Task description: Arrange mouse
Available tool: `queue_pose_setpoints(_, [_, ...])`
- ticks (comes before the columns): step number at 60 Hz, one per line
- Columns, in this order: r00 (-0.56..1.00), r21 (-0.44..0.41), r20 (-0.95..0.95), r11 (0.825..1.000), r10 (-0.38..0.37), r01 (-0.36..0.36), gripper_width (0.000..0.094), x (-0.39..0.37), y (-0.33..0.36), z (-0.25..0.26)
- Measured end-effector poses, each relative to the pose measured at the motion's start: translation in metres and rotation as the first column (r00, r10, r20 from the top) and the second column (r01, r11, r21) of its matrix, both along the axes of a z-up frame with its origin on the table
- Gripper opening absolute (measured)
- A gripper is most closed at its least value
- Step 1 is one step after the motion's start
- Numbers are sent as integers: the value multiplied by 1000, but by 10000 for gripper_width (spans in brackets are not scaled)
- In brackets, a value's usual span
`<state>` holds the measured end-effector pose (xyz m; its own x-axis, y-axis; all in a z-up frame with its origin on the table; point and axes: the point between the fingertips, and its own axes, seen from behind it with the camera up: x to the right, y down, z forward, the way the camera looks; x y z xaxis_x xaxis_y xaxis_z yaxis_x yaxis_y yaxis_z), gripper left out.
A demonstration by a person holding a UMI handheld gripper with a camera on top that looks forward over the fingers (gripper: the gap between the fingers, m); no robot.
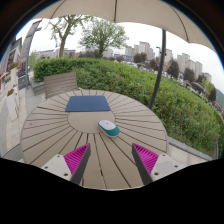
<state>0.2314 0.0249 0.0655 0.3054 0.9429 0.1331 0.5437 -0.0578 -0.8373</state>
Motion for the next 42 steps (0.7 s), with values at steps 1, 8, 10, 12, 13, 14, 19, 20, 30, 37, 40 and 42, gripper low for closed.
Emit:
queue_pose_setpoints(1, [1000, -1, -6, 1000, 3, -3, 852, -3, 2, -2])
queue_pose_setpoints(8, [999, 4, -43, 1000, 6, -6, 850, -21, 16, -15])
queue_pose_setpoints(10, [999, 1, -45, 1000, 5, -5, 851, -29, 20, -19])
queue_pose_setpoints(12, [999, -9, -42, 1000, 11, -12, 850, -37, 23, -26])
queue_pose_setpoints(13, [999, -14, -39, 1000, 14, -15, 850, -40, 24, -29])
queue_pose_setpoints(14, [999, -20, -38, 1000, 16, -17, 850, -43, 25, -32])
queue_pose_setpoints(19, [1000, -41, -20, 999, 21, -22, 850, -57, 33, -46])
queue_pose_setpoints(20, [1000, -43, -17, 999, 23, -24, 851, -60, 34, -48])
queue_pose_setpoints(30, [997, -69, 1, 995, 73, -73, 851, -95, 43, -63])
queue_pose_setpoints(37, [994, -76, 21, 992, 107, -106, 851, -119, 49, -71])
queue_pose_setpoints(40, [993, -79, 34, 991, 109, -106, 851, -127, 54, -75])
queue_pose_setpoints(42, [993, -85, 44, 991, 106, -102, 853, -132, 58, -78])
